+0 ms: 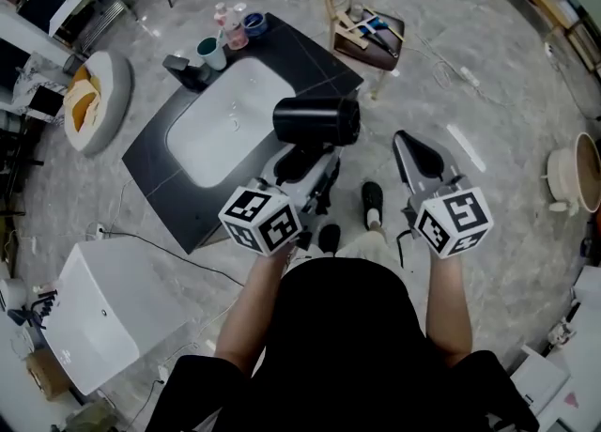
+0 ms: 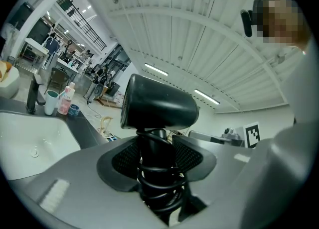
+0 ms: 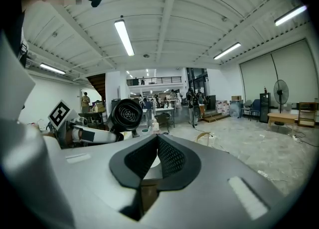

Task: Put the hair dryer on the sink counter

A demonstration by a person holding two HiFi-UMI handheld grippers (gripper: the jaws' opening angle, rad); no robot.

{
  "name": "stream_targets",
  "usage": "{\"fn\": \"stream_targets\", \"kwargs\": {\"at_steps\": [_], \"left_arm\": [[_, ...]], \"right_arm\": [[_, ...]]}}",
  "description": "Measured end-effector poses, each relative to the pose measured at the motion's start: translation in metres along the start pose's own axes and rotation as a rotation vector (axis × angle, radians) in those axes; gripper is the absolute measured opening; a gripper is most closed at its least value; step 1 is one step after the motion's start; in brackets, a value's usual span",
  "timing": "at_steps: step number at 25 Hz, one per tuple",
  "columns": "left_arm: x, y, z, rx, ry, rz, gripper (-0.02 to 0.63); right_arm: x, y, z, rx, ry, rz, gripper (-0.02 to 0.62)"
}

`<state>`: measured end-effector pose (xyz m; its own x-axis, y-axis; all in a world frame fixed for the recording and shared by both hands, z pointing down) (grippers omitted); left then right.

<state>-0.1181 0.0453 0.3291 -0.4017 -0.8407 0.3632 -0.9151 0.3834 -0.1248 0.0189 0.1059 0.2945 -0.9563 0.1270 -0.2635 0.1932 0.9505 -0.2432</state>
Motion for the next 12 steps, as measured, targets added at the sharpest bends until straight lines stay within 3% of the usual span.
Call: {"fn": "stream_targets", "kwargs": {"at_steps": [12], "left_arm": [[0.036, -0.056, 0.021, -0.064, 0.058, 0.135, 0.192]], "right_arm": [[-0.054, -0.072, 0.030, 0.047, 0.035, 0.156, 0.010]]}}
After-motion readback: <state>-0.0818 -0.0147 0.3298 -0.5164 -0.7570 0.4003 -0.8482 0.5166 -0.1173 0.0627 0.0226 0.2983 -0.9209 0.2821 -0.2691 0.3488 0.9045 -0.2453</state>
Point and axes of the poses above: the fingertips, and each gripper's own axes: y backward along the fingers, x to its left, z out of its top, the point moved 2 cm from there along y, backward along the fingers, and after that the axes turned 10 degrees about -y, right-handed, at the moved point
